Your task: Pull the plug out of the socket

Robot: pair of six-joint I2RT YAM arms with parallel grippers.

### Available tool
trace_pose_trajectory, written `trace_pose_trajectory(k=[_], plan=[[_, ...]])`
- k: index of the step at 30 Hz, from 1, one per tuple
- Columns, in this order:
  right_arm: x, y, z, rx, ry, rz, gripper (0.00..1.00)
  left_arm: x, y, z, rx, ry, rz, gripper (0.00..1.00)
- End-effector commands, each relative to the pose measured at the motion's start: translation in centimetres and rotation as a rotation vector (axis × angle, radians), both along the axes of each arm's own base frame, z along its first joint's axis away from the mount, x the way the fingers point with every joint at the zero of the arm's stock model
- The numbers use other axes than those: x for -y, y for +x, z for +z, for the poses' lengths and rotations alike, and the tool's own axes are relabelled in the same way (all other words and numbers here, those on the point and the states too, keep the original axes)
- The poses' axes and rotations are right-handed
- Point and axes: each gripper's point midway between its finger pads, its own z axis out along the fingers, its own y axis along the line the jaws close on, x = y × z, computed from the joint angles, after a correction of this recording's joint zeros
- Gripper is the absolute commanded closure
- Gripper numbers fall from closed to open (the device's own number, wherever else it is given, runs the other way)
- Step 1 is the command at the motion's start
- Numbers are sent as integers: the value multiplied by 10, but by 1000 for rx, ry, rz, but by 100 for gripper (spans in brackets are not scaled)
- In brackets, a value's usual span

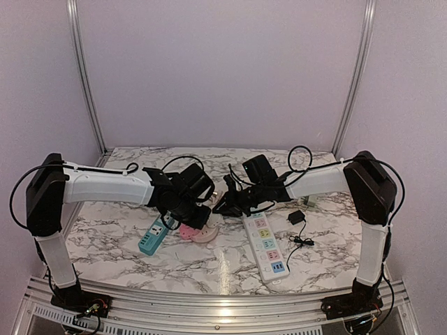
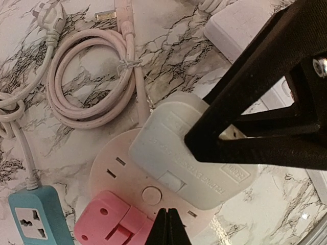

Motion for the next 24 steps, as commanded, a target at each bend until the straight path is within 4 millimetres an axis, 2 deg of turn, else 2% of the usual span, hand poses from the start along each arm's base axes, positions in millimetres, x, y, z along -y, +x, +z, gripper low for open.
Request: trace_pose_trajectory(k=[1,3,6,8,10,16,24], plan=[[-7,12,17,81,53,5,100,9,1,-13,-35,33,-51,100],[-5,11,14,81,47,6,100,7,1,-17,-39,55,-65,99],[-4,10,10,79,42,6,100,1,-1,-19,-35,77,-71,85],[-4,9,8,74,44,5,100,-5,-1,-20,-29,86,-75,71],[-4,9,7,71,48,3,100,-10,1,-21,-24,96,-81,66],[-3,8,1,63,43,6,100,-3,1,-17,-18,76,-214,63],[-3,7,-7,56,42,12,100,-9,8,-19,-31,144,-407,62]])
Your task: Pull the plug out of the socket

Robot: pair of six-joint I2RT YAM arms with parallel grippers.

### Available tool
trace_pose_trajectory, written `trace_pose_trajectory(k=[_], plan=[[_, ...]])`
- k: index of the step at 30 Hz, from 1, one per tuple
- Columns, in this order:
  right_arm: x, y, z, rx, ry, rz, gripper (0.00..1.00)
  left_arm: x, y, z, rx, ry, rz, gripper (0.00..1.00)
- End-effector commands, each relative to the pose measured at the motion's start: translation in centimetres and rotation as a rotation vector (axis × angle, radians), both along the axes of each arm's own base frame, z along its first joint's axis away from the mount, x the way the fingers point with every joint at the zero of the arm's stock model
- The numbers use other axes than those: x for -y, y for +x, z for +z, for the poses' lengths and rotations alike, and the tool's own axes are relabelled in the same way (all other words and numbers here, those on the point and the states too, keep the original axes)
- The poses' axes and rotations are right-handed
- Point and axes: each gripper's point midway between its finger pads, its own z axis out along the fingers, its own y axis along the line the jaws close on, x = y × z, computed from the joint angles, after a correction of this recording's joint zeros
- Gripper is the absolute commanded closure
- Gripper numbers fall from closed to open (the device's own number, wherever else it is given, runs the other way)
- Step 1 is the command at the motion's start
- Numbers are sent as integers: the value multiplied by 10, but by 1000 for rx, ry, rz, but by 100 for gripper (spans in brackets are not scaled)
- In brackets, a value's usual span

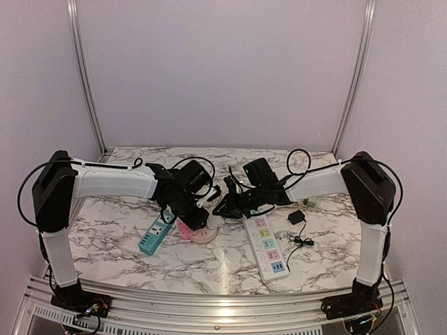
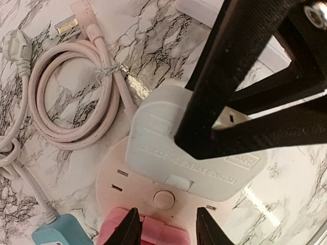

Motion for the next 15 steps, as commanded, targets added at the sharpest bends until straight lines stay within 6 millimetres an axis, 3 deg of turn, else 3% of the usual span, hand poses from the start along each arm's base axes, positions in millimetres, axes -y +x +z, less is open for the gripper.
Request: trace_pose_trajectory(k=[1,9,15], plan=[[-4,6,1,27,35,11,100,-6,-2,-5,-39,57,-166,61],[-4,4,-3,19,35,17,100,6,-6,-13,-92,55,-306,59],[-4,3,-4,17,36,20,100,1,2,-24,-100,112,-325,59]])
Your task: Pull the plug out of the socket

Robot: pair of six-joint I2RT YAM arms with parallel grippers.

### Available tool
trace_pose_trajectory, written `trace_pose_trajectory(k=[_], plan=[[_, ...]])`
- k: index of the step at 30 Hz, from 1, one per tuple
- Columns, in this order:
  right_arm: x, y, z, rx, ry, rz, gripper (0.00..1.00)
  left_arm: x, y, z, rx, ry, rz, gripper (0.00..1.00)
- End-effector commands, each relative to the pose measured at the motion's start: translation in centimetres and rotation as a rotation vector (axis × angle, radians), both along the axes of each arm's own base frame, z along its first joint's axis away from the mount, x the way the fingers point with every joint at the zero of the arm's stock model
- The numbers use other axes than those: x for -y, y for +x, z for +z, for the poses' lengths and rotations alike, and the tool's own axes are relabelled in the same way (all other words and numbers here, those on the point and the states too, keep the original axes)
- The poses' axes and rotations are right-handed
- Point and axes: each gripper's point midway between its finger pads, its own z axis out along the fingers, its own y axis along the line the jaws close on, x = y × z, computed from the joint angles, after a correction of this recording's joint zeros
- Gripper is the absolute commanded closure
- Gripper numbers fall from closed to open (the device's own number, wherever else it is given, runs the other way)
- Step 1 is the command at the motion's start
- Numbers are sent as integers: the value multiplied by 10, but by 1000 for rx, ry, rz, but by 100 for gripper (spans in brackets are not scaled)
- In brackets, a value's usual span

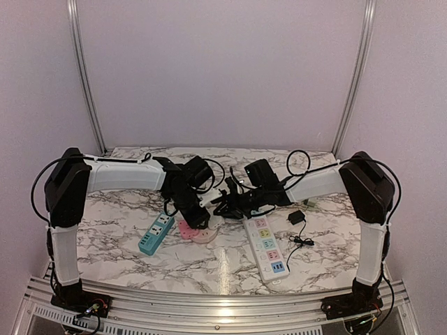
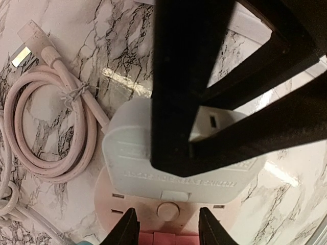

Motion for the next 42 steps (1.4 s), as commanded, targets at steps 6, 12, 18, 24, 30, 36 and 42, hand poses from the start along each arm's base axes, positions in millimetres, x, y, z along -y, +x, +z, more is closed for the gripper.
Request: trace_pose_trajectory(k=[6,12,18,24,30,36,42], plan=[[-3,3,-1,19,26,8,100,-1,-13,-20,-83,43,-121,61],[-3,1,-2,10,42,11,100,-6,-22,-31,-96,51,-156,61],[-4,-4,7,-9,133,7,100,-14,-24,-49,-91,103,-152,62],[-3,-8,16,-21,212,9,100,-19,-27,-59,-86,127,-149,63],[1,-6,33,-26,312,-6,100,-22,-28,-61,-80,134,-149,64],[1,-7,46,-18,363,1,100,-23,-29,-66,-80,149,-154,64],[-1,-5,48,-15,353,4,100,-13,-22,-54,-44,99,-137,64]])
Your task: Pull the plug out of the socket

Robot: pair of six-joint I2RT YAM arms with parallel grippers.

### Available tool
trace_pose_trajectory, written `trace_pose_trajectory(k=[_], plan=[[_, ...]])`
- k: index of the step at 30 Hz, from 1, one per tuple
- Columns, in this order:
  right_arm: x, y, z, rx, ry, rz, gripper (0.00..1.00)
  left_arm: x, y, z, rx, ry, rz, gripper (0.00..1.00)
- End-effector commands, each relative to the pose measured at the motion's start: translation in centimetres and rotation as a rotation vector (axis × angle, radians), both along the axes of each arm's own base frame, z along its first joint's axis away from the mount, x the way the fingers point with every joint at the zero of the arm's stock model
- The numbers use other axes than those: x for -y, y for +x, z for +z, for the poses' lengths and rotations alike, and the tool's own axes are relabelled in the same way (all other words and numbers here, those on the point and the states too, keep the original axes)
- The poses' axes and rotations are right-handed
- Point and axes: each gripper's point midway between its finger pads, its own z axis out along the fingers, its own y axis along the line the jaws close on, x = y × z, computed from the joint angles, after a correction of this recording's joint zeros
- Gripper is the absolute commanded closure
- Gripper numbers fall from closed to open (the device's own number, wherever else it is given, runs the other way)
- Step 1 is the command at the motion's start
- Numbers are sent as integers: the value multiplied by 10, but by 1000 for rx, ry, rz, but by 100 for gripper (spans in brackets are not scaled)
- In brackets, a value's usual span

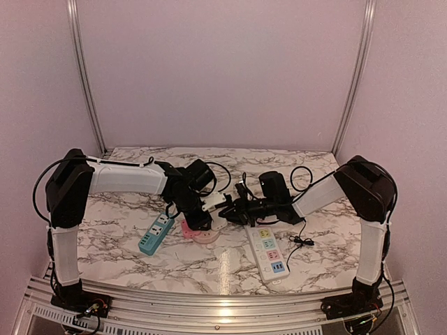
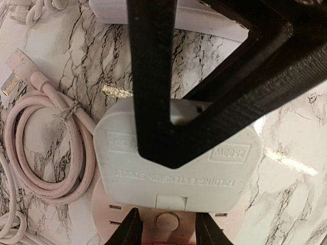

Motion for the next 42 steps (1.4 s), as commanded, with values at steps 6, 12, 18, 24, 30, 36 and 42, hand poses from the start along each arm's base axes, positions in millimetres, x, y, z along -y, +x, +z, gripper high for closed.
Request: trace_pose_trajectory(k=[6,12,18,24,30,36,42], plan=[[-13,-1,39,91,100,80,100,2,-2,20,-1,-75,83,60],[-12,0,32,87,73,77,100,-1,6,56,40,-148,183,61],[-12,2,28,86,55,74,100,-23,-3,51,-11,-146,275,65],[-11,2,23,75,50,63,100,-36,-18,40,-72,-144,342,77],[-11,2,22,71,52,62,100,-42,-17,25,-81,-127,411,90],[-10,1,19,62,50,58,100,-35,-15,19,-82,-125,402,92],[-10,1,21,55,69,53,100,-38,-22,-6,-102,-29,398,94]])
